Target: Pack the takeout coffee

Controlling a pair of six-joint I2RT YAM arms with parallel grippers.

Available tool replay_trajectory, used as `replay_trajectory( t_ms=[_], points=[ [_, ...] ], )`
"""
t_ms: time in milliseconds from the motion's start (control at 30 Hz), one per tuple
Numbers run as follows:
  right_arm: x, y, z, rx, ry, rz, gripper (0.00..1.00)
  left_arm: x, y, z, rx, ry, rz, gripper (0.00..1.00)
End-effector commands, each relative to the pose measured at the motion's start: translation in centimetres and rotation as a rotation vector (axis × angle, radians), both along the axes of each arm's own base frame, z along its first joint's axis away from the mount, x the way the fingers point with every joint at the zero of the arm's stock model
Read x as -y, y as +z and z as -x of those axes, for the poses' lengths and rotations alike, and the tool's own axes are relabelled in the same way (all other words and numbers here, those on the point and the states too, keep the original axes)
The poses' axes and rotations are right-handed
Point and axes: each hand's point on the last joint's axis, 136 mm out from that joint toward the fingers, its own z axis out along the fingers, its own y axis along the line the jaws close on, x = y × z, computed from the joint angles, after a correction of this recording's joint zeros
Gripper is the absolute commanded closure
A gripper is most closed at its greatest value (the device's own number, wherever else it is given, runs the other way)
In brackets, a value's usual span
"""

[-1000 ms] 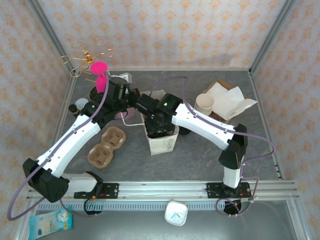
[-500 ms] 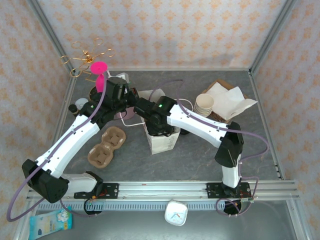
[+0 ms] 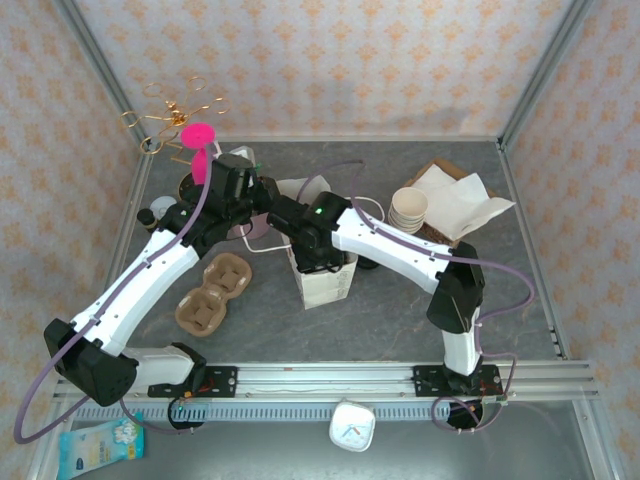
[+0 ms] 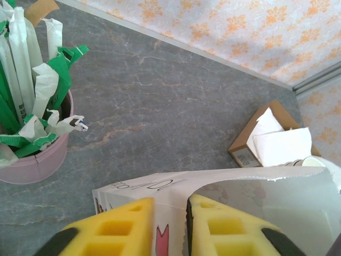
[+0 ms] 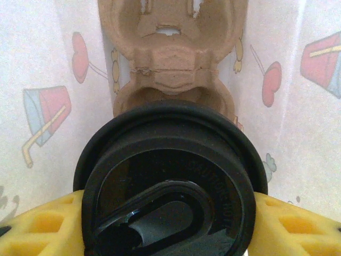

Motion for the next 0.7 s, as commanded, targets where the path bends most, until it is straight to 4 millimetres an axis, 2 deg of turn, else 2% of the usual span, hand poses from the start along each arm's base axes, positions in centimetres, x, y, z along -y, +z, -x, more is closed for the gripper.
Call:
replay_trajectory(
  t_ms=[0,167,400,667],
  points=[
    [-0.1,-0.4,-0.5,-0.010,0.005,0.011,0.47,-0.7,0.9,0.9,0.004,0.001,-0.003,0.68],
    [0.2,-0.8,-0.5,-0.019,0.001,0.020,0.48,-1.2,1.4,1.2,0.007,0.005,0.009,0.64],
    [-0.5,-1.8,-0.7,-0.038,0.017,0.028,0.48,-2.1,2.9,1.7,0.039,0.019,0.065,0.62],
    [-1.0,-2.3,-1.0,-0.043,0.017,-0.004,0.48,-3.5,2.8,2.2,0.033,0.052,0.048,0.62]
  ],
)
